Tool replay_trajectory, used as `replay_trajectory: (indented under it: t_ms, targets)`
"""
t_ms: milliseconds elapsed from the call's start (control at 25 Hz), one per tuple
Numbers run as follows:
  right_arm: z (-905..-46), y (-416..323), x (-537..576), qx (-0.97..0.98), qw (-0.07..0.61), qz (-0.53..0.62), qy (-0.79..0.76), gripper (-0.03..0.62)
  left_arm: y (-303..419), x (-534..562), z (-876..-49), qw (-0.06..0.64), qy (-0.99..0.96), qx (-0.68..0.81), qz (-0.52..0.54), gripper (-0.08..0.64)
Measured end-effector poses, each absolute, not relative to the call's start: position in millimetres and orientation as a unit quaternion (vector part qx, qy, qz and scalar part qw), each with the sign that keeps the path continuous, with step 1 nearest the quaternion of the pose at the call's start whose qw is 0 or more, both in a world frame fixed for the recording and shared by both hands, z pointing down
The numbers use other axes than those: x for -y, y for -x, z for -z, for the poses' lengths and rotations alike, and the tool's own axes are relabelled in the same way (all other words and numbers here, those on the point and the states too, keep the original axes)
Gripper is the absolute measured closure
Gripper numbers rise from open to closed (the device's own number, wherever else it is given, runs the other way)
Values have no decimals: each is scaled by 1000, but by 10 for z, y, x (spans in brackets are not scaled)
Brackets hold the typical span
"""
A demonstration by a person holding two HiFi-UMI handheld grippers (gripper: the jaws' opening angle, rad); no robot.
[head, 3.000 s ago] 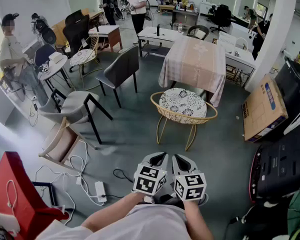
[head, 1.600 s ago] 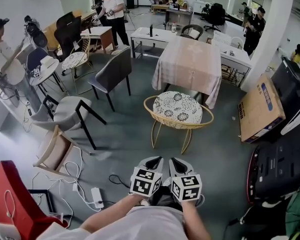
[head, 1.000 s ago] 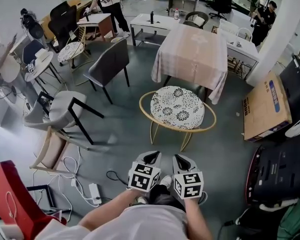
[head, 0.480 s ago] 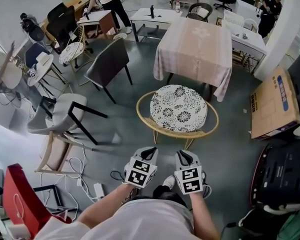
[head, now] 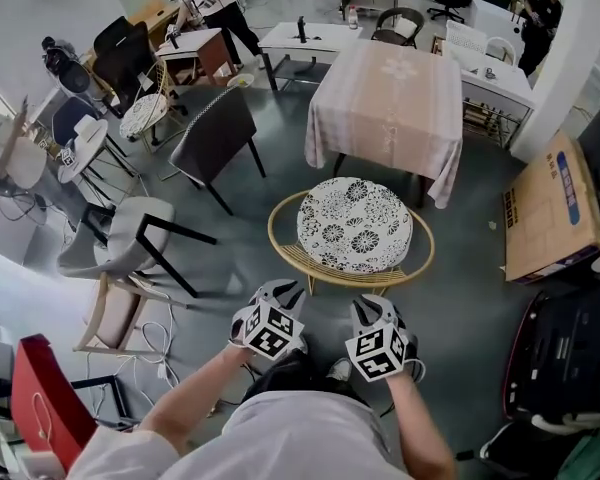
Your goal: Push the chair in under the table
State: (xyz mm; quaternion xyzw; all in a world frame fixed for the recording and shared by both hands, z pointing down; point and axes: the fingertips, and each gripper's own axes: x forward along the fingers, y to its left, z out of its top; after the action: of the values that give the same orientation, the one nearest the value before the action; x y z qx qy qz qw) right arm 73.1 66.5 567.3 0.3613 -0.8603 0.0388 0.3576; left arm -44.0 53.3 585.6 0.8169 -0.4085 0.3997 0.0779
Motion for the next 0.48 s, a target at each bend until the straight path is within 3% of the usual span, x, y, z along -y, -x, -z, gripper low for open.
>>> replay_trajectory:
  t_ms: [120, 480]
  targets:
    - [-5730, -711, -601, 859, 377, -27, -346, 525, 475, -433, -5956, 37, -816, 374, -438, 470]
    - [-6003, -694, -398, 833, 458, 39, -307, 508, 616, -127, -6276, -55, -805, 278, -521, 425]
